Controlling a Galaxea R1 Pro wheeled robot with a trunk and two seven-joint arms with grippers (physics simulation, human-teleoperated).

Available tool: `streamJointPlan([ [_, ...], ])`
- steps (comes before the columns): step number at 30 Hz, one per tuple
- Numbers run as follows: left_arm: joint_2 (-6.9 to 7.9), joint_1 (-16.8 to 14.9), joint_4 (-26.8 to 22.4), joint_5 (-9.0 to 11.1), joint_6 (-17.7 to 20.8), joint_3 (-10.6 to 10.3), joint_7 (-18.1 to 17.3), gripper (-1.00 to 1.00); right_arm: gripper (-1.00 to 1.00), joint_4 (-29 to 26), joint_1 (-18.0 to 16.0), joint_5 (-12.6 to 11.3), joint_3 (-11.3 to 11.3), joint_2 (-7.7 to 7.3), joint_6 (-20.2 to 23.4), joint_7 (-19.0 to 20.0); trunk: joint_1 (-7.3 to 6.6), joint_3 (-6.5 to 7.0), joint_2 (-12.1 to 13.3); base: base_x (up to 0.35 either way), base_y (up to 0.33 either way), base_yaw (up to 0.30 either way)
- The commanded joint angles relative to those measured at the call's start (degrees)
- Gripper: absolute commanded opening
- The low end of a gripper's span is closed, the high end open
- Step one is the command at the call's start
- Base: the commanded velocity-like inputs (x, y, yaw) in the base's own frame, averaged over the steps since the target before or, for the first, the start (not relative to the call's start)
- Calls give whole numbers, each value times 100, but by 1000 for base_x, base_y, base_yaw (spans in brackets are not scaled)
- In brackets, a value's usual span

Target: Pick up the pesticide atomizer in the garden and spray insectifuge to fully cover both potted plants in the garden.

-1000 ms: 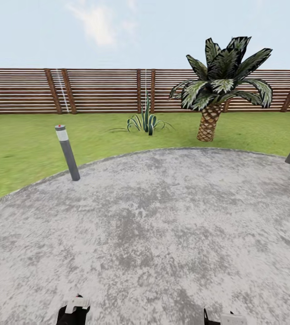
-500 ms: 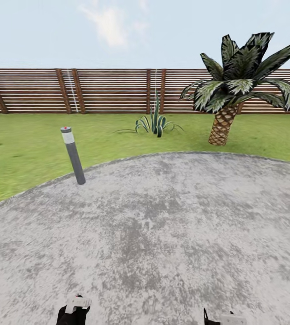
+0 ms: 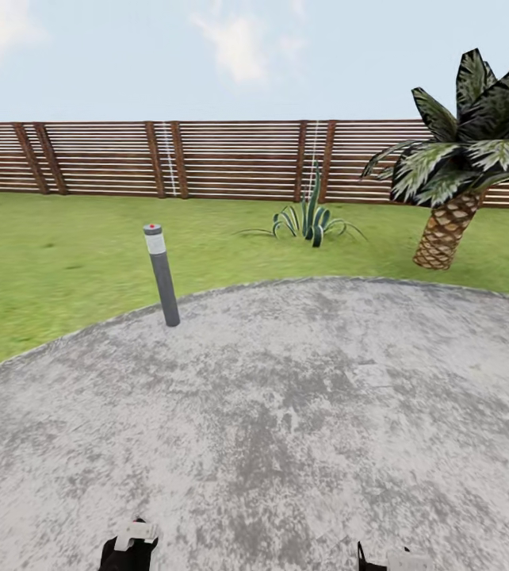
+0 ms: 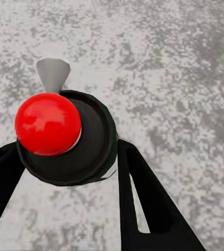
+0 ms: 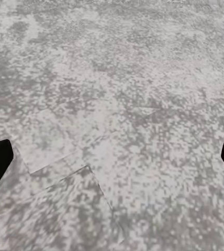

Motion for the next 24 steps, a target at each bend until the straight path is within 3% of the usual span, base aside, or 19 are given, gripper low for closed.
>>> streamJointPlan([
  [1, 2, -6, 8, 61, -18, -38, -24, -100, 100, 7, -3, 62, -21, -1, -14, -42, 3, -5, -2, 339, 0, 277],
  [24, -4, -6, 8, 61, -19, -38, -24, -100, 100, 7, -3, 62, -21, -1, -14, -42, 3, -5, -2, 339, 0, 277],
])
